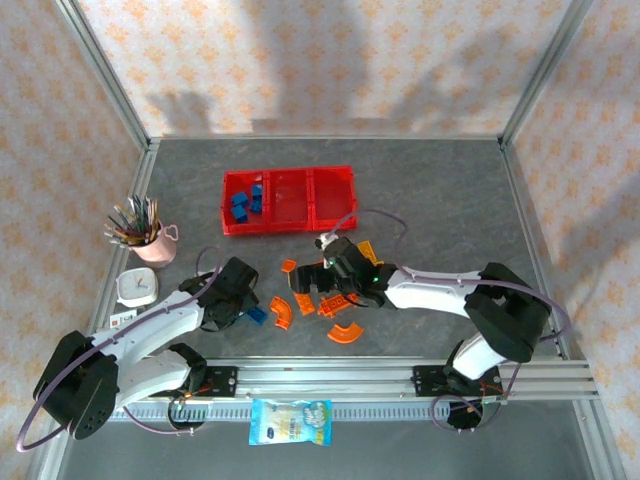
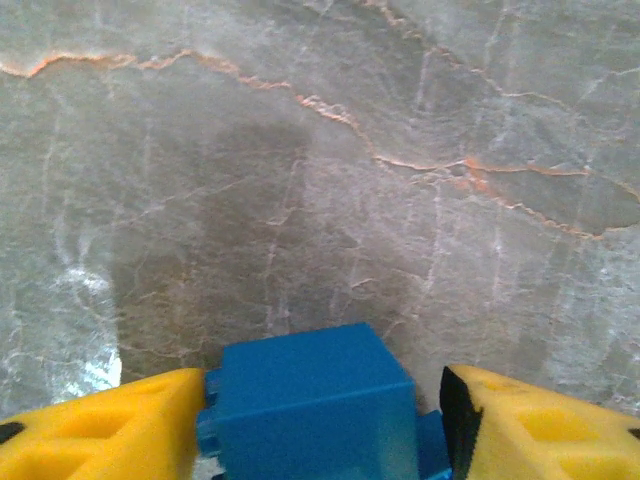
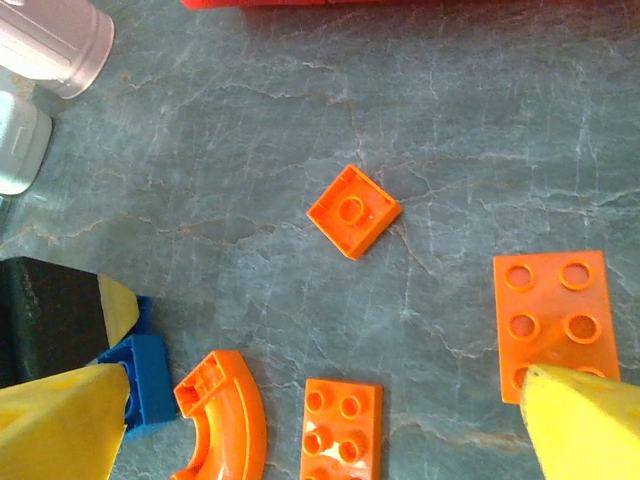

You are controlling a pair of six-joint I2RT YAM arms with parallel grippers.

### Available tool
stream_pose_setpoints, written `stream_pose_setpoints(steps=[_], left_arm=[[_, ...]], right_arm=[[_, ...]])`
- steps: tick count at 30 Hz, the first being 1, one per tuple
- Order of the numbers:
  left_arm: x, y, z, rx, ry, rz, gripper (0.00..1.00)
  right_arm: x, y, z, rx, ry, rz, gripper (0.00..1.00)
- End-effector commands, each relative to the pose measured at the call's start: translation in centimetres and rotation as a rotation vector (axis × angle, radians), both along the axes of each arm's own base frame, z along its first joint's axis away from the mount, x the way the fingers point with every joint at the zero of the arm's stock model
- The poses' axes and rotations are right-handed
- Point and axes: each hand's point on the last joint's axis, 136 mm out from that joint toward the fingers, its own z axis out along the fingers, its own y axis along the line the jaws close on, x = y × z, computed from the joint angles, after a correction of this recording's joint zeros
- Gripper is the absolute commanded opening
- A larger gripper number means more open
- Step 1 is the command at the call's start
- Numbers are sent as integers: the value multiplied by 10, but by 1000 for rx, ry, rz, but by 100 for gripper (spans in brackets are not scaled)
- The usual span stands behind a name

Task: Sort the legos into containers by color
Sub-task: Pick up the lego from the bottom-left of the table, then place the lego in the container.

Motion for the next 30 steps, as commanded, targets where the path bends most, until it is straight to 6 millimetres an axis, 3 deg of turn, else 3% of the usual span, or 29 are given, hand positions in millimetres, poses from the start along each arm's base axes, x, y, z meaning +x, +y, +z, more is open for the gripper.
stream_pose_setpoints(steps=[1,9,19,25,30], left_arm=[[8,2,4,29,-51,-21,60],[9,8,3,89,-38,-51,49],[40,11,57,141,-161,-40,48],[77,15,96,148,-249,-26,48],[121,23,120,192,-281,-19,48]], right_arm=[[8,6,10,7,-12,-29,100],[11,5,15,23,-5,-64,100],[16,5,48,64,-69,-70,100],[32,0,58,31,-73,-79,100],[56,-11,62,32,-64,-125,100]])
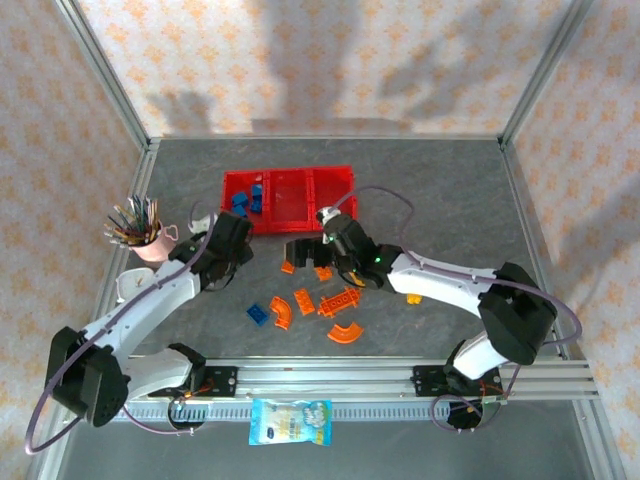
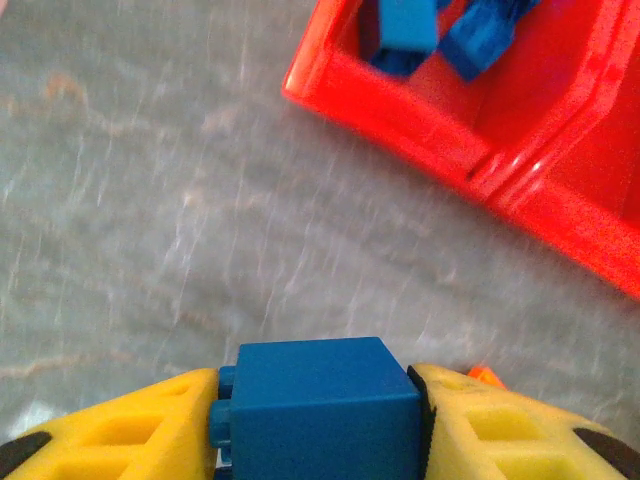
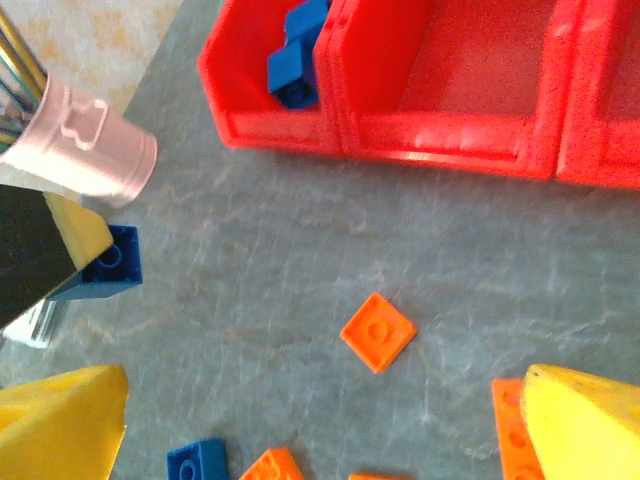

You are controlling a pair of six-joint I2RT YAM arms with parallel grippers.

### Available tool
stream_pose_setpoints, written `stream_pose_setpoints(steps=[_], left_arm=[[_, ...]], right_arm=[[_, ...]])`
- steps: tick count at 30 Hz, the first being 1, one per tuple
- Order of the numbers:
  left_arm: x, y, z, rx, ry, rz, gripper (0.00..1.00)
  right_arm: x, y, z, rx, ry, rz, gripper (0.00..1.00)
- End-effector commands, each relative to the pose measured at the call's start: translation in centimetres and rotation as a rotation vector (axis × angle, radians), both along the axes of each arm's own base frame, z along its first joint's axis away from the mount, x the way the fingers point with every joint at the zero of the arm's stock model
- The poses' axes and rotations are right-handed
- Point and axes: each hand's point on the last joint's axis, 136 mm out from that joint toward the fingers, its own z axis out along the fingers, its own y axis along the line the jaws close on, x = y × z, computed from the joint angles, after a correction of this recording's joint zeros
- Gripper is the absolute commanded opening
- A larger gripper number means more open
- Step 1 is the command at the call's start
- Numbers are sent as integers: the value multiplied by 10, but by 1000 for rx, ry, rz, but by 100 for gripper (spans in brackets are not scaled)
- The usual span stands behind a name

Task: Sort the legos into containers by color
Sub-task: Place the lego in the container.

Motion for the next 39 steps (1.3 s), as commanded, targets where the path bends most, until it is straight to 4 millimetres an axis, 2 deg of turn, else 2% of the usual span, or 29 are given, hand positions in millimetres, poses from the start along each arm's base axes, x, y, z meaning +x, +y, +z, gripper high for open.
stream_pose_setpoints(steps=[1,9,15,21,22,23,24,27,32,39], left_arm=[[29,10,14,82,-19,-18,48],[108,21,14,133,-20,4,46],[163,16,16,149,-56,-5,46],[205,24,6,165,-53,13,46],[209,26,8,171,-61,15,46],[214,29,-5,183,-35,20,46],[217,31,-8,186,-24,26,47],[228,35,-11,179,-32,23,49],[238,32,-9,171,-43,4,54],[237,26,5,147,-61,-34,58]], right_arm=[[16,-10,0,-26,4,-33,100],[47,-18,1,-41,-9,-83,100],[61,-17,0,-50,-14,-90,100],[69,-17,5,-54,-26,-95,100],[69,-18,6,-54,-26,-96,100],[70,-18,7,-54,-28,-100,100],[71,-18,10,-53,-31,-101,100],[71,-17,15,-45,-36,-102,100],[72,-18,20,-45,-43,-107,100],[71,-21,28,-46,-36,-118,100]])
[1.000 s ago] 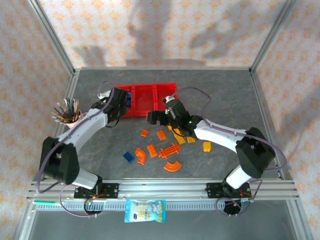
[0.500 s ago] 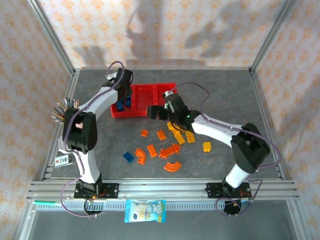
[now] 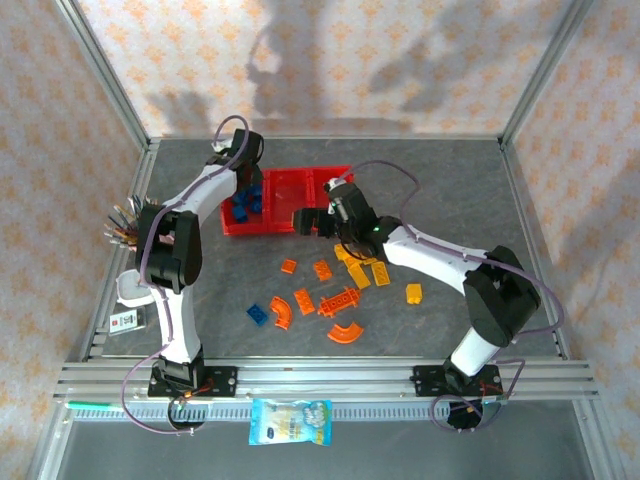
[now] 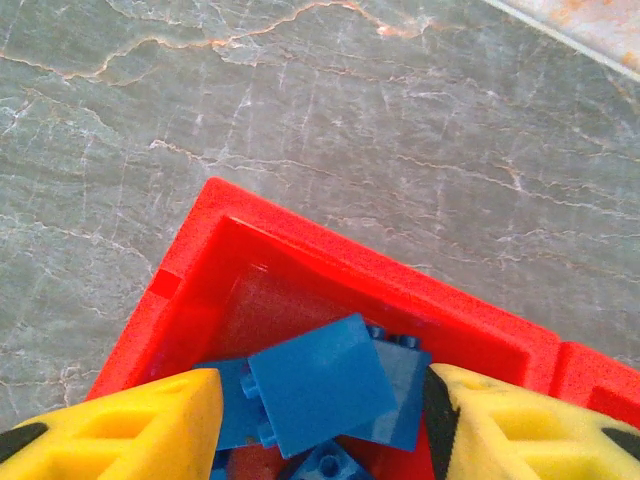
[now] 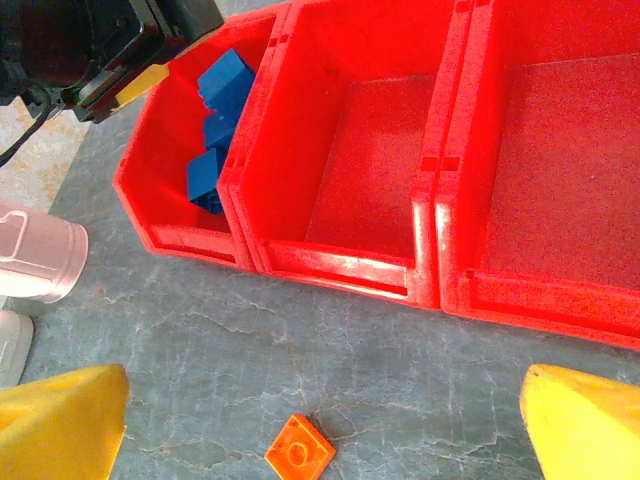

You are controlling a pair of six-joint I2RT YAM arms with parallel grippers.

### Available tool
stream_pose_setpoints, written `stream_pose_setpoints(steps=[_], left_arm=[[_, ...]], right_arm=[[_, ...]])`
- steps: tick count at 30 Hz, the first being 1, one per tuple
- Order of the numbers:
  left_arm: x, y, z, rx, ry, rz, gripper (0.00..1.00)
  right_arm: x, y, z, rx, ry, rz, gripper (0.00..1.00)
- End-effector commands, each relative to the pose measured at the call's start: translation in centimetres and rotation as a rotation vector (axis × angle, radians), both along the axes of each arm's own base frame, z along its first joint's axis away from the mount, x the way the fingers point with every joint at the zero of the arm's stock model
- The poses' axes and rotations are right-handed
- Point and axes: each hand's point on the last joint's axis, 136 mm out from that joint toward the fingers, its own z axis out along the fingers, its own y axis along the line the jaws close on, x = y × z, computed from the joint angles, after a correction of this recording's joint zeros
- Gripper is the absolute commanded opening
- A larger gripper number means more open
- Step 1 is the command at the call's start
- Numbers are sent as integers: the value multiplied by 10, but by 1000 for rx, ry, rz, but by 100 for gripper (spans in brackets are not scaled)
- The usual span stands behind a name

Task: Sort the legos into containers by color
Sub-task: Place the lego in the container, then pick up the lego from the bottom-left of the table.

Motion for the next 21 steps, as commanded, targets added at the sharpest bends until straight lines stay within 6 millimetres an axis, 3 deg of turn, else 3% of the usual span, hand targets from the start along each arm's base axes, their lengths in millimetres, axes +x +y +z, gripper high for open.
stream_pose_setpoints(steps=[1,8,15,21], left_arm=[[0,-4,25,-21,-40,-38,58],[-36,-20,50,-159,-92,-80,59],[-101,-34,43,-186,-36,-141,60],[-164,-42,35,-155,21,-156,62]], right_arm=[[4,-5,20,3,-27,-20,100],[-10,-18,13,-33,23,-31,100],[-30,-26,3,-40,61,-2,100],[-59,-20,-7,-67,71,96,100]])
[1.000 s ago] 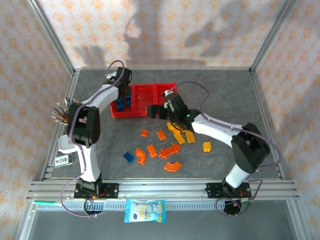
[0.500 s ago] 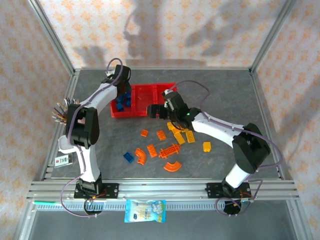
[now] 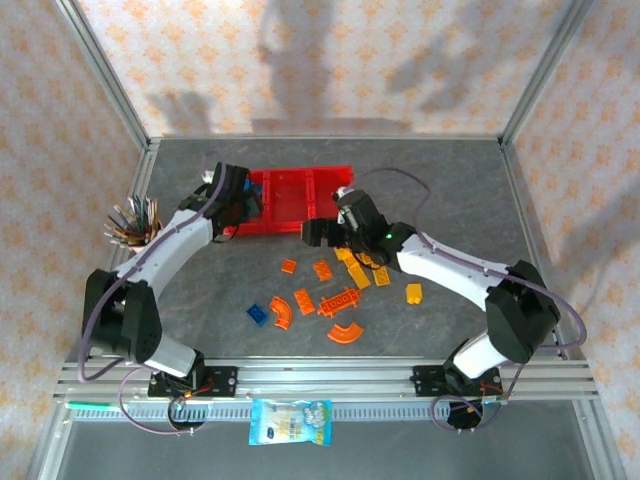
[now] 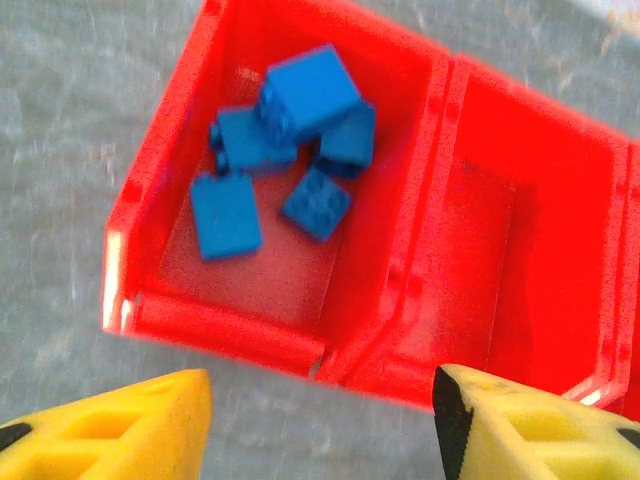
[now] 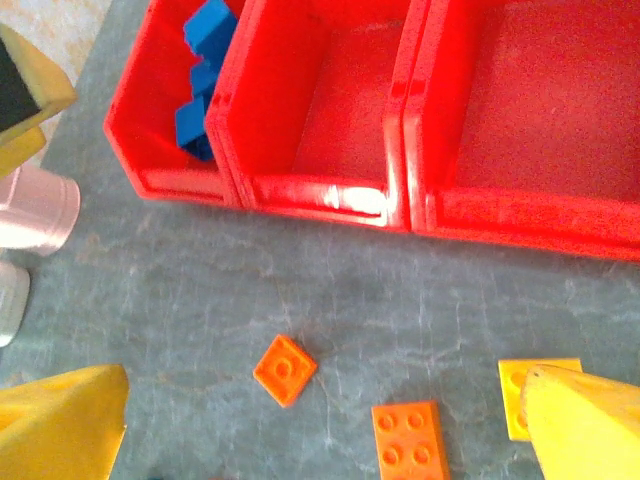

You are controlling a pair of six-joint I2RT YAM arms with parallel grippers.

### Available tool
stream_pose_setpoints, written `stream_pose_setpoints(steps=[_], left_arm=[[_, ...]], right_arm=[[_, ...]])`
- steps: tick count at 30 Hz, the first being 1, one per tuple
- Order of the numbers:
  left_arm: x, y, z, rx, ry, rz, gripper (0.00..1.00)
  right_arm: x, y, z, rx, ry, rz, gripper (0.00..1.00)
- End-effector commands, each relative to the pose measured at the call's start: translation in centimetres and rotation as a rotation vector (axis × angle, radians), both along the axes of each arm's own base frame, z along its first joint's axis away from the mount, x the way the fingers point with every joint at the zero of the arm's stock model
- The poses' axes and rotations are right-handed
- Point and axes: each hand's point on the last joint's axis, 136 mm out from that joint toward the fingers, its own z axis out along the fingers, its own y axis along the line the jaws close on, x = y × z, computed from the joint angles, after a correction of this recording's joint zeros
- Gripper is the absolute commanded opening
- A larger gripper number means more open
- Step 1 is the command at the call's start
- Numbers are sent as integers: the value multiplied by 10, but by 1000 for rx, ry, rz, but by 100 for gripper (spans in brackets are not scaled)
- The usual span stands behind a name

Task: Sort the legos into containers by color
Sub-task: Pick up the lego from the bottom-left of the table.

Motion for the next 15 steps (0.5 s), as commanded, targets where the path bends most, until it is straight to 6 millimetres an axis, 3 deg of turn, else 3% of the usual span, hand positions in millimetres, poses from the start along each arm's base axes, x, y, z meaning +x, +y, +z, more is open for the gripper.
stream_pose_setpoints(steps=[1,9,15], left_arm=[[-37,-3,-4,11,43,6,62],[-110,-27,-31,-39,134,10,63],[-156,-43,-52,-75,201,29,64]], right_arm=[[-26,3,-7,-22,14,83,100],[-73,18,-32,-36,20,213,100],[-92,14,-48,15,34,234,100]])
